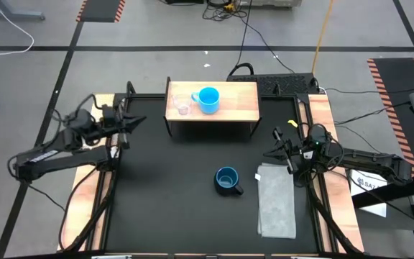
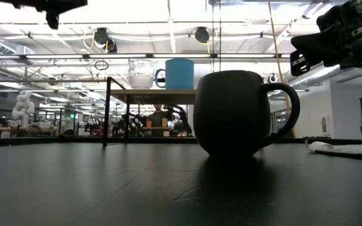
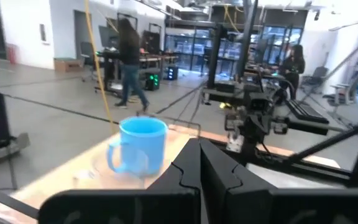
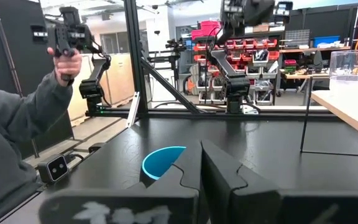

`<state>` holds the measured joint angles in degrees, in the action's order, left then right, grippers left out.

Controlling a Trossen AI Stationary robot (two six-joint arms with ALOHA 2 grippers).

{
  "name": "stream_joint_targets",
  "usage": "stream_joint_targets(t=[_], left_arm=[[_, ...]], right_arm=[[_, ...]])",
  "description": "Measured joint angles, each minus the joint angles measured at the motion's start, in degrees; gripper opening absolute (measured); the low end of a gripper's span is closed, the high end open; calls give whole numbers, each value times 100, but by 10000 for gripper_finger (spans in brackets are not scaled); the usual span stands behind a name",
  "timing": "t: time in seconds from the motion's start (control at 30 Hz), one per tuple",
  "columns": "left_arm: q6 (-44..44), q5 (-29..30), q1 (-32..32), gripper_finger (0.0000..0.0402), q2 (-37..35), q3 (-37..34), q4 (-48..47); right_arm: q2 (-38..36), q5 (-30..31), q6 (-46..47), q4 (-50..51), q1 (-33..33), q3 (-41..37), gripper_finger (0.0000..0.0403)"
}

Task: Stack small to large cups/mugs on shelf
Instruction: Put the black mug on the shelf

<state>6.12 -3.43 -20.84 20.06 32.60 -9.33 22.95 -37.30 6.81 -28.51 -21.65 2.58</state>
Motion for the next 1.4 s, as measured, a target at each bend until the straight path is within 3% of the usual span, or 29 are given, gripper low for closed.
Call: stream_joint_targets(t=[0.13, 0.33, 0.47, 0.6, 1.07, 1.4], left_arm=[[53, 4, 208, 0, -64, -537, 397], [-294, 161, 530, 0, -66, -967, 260], [-777, 654, 762, 0, -66, -1169, 4], [-658, 1042, 881, 0, -162, -1392, 164], [-781, 907, 1123, 0, -1222, -2552, 780], [-834, 683, 1121, 10, -1340, -2741, 756]], right_arm=[[0, 0, 0, 0, -2, -1, 0], [-1, 0, -2, 2, 0, -1, 0], [1, 0, -12, -23, 0, 0, 0], [-1, 0, -17, -44, -1, 0, 0], [1, 0, -42, -42, 0, 0, 0], [-1, 0, 13, -44, 0, -1, 0]])
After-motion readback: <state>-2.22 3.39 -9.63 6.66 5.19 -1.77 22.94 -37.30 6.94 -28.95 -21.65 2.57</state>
